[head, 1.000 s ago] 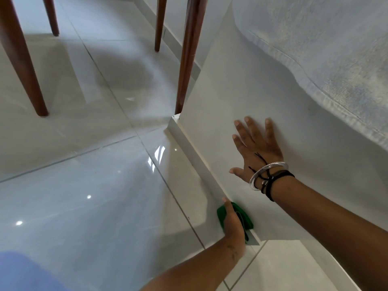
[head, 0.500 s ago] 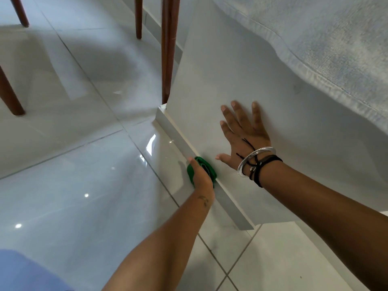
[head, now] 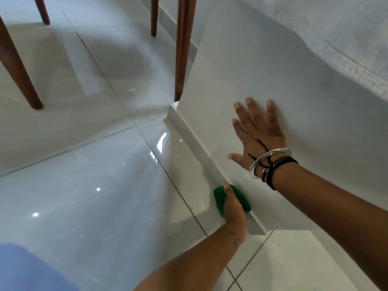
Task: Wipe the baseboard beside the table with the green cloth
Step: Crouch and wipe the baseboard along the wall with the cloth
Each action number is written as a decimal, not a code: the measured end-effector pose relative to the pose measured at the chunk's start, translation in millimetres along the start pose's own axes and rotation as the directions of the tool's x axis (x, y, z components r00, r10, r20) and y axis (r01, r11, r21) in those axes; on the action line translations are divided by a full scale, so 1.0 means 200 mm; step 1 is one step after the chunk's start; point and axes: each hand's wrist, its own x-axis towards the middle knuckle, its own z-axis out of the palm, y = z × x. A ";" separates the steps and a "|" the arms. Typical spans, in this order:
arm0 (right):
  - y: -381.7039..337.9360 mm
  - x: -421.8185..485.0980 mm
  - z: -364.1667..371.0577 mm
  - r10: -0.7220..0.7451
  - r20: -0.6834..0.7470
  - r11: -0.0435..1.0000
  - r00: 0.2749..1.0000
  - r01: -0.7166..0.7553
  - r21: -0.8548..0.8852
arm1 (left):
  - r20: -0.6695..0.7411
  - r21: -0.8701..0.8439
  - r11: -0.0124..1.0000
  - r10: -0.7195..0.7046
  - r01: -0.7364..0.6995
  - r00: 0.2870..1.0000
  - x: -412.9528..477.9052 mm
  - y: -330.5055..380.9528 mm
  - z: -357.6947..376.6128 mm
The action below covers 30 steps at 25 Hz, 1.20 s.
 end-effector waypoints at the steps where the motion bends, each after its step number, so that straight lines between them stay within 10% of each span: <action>1: 0.00 0.01 0.02 -0.009 0.008 0.999 1.000 0.010 -0.048 | 0.006 0.007 1.000 0.006 -0.006 1.000 0.01 -0.01 0.00; 19: -0.01 0.00 0.06 0.006 0.045 0.994 0.999 -0.002 -0.107 | -0.071 0.027 0.954 0.299 -0.298 0.951 0.17 0.64 0.13; 30: -0.04 0.00 0.08 0.021 0.044 0.987 0.999 -0.014 -0.162 | -0.027 0.007 0.998 0.057 -0.056 0.998 0.06 0.09 0.06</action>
